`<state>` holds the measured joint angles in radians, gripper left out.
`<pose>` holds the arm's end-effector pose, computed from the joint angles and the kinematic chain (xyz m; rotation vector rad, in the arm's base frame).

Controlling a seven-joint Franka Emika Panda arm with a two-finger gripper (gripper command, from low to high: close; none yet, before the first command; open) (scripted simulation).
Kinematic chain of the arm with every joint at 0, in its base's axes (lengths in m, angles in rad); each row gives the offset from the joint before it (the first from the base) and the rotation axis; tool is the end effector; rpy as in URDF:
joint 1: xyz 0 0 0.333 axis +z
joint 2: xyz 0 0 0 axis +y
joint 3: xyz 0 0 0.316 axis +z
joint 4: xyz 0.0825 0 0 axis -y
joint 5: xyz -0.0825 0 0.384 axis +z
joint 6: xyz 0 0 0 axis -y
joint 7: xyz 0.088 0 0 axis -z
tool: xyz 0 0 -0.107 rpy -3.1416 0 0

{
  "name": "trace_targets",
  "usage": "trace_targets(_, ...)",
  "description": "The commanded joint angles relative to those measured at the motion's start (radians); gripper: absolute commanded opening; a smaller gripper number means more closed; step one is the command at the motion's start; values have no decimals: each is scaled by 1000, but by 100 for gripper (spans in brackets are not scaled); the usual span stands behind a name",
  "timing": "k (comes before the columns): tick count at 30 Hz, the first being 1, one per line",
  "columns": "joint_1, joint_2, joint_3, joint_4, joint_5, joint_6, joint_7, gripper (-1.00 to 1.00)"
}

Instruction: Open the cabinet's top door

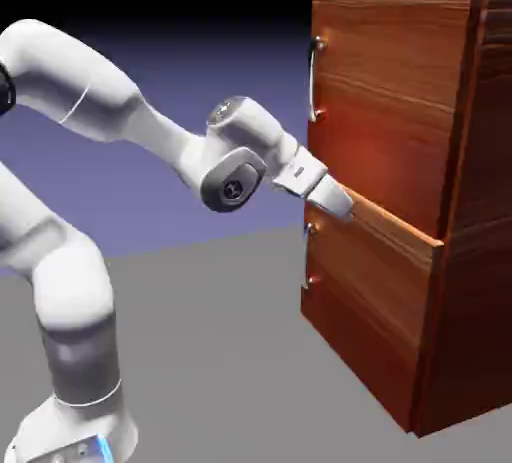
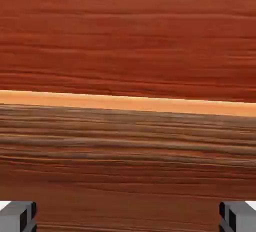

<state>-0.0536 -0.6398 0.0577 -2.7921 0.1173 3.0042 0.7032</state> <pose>0.3820 -0.0059 0.4890 -2.4004 1.0203 -1.0965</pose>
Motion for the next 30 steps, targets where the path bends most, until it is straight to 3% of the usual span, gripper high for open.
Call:
trace_targets(1, -24, -26, 21, 7, 44, -12, -14, 100)
trace_targets(30, -729, -776, 642, 199, 1305, -365, -420, 100)
